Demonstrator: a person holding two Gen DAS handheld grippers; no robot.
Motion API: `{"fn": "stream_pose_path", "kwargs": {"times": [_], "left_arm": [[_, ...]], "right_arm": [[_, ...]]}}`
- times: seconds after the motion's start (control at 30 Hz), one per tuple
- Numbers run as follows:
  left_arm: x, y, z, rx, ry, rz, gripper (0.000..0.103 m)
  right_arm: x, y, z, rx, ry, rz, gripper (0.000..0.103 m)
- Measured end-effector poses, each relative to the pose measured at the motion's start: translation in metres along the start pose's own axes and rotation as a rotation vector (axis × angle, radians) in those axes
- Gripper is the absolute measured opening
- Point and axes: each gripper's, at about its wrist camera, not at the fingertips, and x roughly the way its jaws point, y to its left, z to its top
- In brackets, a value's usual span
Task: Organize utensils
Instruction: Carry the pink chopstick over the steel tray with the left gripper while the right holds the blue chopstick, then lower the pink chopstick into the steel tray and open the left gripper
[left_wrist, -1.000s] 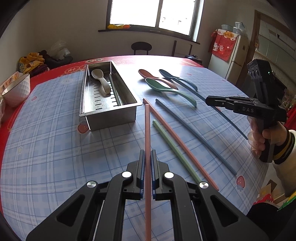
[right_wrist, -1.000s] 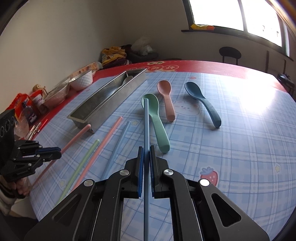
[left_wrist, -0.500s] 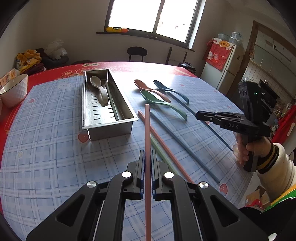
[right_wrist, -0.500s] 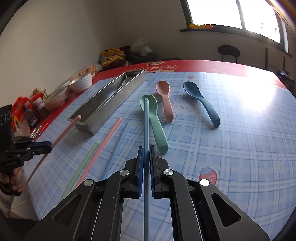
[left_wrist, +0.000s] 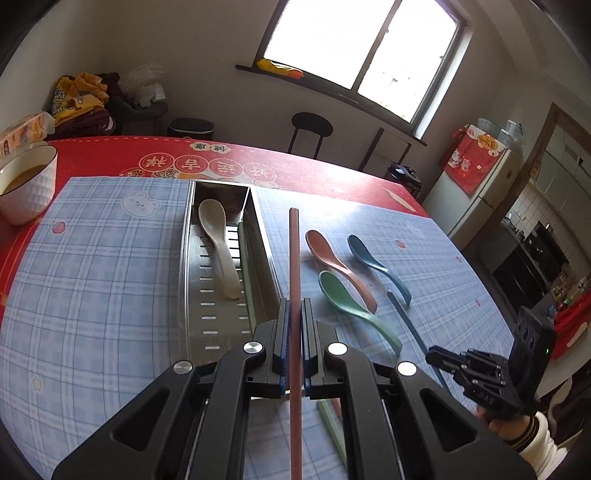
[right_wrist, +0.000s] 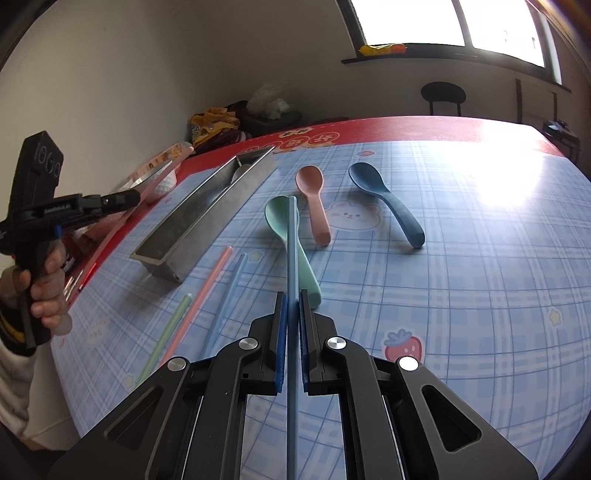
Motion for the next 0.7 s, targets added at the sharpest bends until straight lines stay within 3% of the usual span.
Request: {"fn": "stream_pose_path", "kwargs": {"times": [0.13,0.27,0.6,0.7], "left_arm": [[0.032,0.016,0.029,-0.122,0.023,-0.001,0.006],[0.069,0.034,0.044,-0.223,0.095,0.021,0.006],[0.11,0.048,0.054,-0.213,0.167,0.138,0.006],[0.121,0.05,0.054,-0.21,0.219,0.117,0.006]], "right_arm": [[0.001,-0.002,0.0,0.012,0.001,0.0,0.006],[0.002,-0.002,0.0,0.017,0.007,0.004,0.006],[0.003,-0.007,0.001,0.039,0.004,0.015,0.006],[0.003,-0.007,0.001,0.039,0.004,0.015,0.006]]}}
